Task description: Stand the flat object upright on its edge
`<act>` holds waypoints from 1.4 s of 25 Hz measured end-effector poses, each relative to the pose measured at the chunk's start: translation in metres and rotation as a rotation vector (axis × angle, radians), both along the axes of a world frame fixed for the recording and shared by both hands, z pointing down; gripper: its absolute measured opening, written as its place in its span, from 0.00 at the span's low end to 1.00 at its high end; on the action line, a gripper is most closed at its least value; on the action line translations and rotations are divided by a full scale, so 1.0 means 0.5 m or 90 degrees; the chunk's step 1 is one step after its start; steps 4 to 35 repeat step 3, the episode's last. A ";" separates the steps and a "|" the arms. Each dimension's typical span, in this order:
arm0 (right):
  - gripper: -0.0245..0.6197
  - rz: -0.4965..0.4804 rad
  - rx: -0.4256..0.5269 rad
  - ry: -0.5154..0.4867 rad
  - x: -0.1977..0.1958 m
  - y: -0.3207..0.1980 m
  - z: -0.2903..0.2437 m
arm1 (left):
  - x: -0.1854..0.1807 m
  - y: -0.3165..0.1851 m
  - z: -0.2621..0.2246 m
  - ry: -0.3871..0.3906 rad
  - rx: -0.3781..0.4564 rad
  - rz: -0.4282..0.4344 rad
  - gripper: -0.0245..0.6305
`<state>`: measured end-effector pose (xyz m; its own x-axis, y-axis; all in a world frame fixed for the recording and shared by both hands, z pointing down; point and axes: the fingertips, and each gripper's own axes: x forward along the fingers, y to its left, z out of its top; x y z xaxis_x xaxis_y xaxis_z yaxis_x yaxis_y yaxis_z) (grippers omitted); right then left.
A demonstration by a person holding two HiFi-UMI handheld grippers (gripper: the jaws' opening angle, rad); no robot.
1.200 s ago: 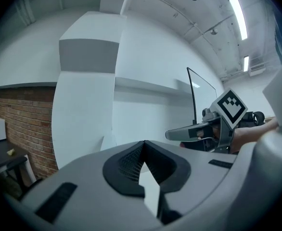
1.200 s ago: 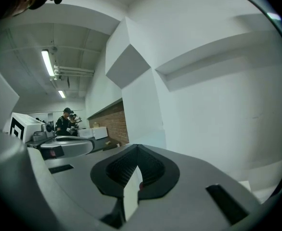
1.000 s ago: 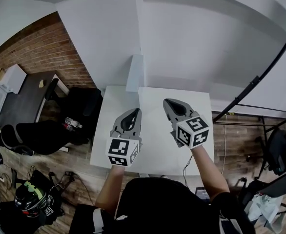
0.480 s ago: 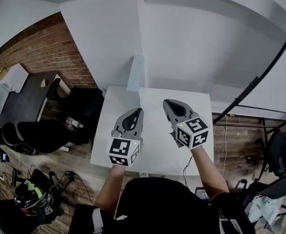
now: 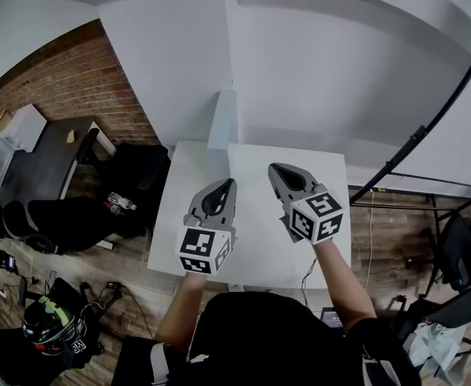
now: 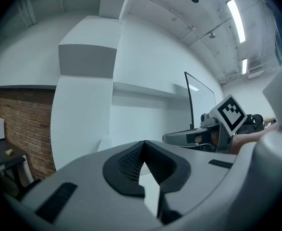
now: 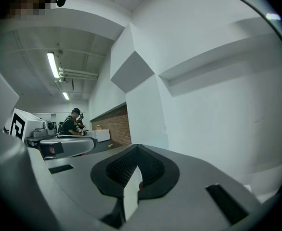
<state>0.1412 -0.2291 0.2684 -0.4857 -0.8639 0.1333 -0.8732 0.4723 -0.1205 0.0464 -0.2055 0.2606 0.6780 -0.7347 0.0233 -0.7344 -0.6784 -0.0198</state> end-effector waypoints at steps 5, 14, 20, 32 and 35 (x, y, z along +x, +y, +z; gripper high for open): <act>0.10 -0.004 0.004 0.006 -0.004 0.002 -0.001 | 0.001 -0.001 -0.002 0.008 -0.002 0.002 0.06; 0.10 -0.004 0.004 0.006 -0.004 0.002 -0.001 | 0.001 -0.001 -0.002 0.008 -0.002 0.002 0.06; 0.10 -0.004 0.004 0.006 -0.004 0.002 -0.001 | 0.001 -0.001 -0.002 0.008 -0.002 0.002 0.06; 0.10 -0.004 0.004 0.006 -0.004 0.002 -0.001 | 0.001 -0.001 -0.002 0.008 -0.002 0.002 0.06; 0.10 -0.004 0.004 0.006 -0.004 0.002 -0.001 | 0.001 -0.001 -0.002 0.008 -0.002 0.002 0.06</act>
